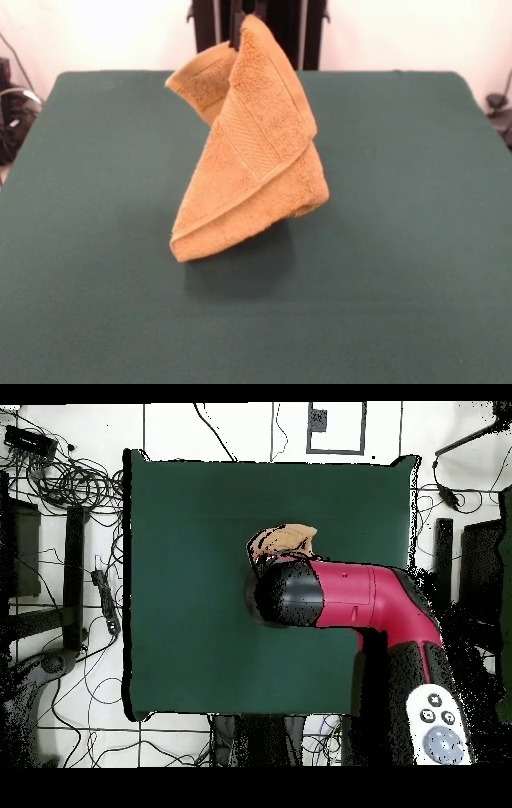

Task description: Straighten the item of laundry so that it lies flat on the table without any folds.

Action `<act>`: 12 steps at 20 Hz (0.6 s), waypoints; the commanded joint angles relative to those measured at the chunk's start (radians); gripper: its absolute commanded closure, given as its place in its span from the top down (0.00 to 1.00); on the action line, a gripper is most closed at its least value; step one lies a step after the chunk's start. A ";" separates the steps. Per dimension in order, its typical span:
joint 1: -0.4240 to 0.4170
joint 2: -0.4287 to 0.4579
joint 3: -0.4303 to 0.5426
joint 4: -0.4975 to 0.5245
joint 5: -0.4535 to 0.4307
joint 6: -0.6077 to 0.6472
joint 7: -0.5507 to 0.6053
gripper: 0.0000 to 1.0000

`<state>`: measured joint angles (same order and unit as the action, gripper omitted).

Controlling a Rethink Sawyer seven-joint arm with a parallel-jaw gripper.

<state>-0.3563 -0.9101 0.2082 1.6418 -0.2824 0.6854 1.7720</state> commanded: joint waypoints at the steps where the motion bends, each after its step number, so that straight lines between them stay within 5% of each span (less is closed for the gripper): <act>1: 0.014 0.002 0.119 0.088 0.041 0.106 -0.074 0.00; 12: 0.023 -0.002 0.112 0.072 0.040 0.127 -0.066 0.00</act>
<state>-0.3563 -0.9101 0.2098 1.6419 -0.2817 0.6936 1.7720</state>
